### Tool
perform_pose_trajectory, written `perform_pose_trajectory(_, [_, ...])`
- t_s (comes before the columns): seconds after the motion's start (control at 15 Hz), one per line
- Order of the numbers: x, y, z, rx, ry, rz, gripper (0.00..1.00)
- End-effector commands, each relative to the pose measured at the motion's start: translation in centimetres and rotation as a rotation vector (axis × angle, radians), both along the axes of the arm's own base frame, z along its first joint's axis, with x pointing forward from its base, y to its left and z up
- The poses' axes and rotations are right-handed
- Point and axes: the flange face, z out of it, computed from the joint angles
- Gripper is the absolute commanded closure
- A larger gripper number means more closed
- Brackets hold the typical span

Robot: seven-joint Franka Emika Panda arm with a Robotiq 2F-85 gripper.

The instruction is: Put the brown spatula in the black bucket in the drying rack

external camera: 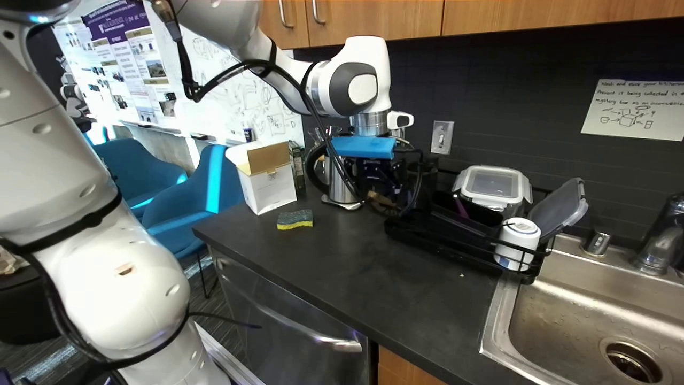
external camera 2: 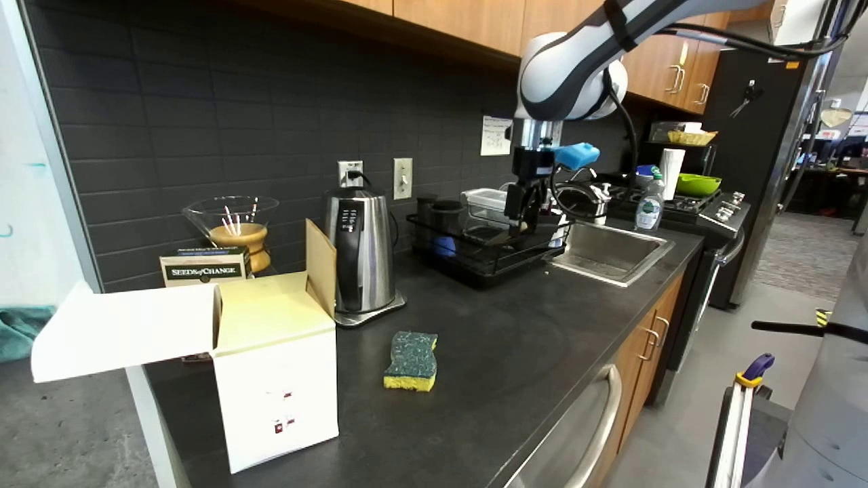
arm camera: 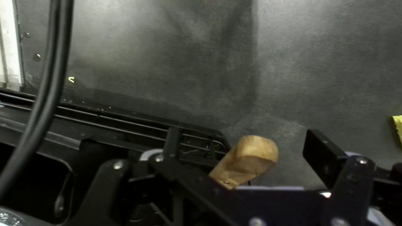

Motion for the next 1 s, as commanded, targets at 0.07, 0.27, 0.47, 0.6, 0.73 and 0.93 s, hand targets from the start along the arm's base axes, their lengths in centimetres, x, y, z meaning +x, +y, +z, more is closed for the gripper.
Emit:
perform_pose_trajectory(0.07, [0.52, 0.5, -0.81, -0.022, -0.026, -0.021, 0.0])
perform_pose_trajectory(0.27, [0.8, 0.9, -1.03, -0.023, -0.037, -0.057, 0.0])
perform_pose_trajectory(0.47, [1.06, 1.11, -0.88, -0.033, -0.05, -0.091, 0.01])
perform_pose_trajectory(0.6, [1.11, 1.13, -0.83, -0.041, -0.054, -0.106, 0.26])
perform_pose_trajectory(0.73, [1.12, 1.1, -0.79, -0.044, -0.055, -0.121, 0.33])
perform_pose_trajectory(0.93, [1.08, 1.06, -0.78, -0.043, -0.055, -0.133, 0.58])
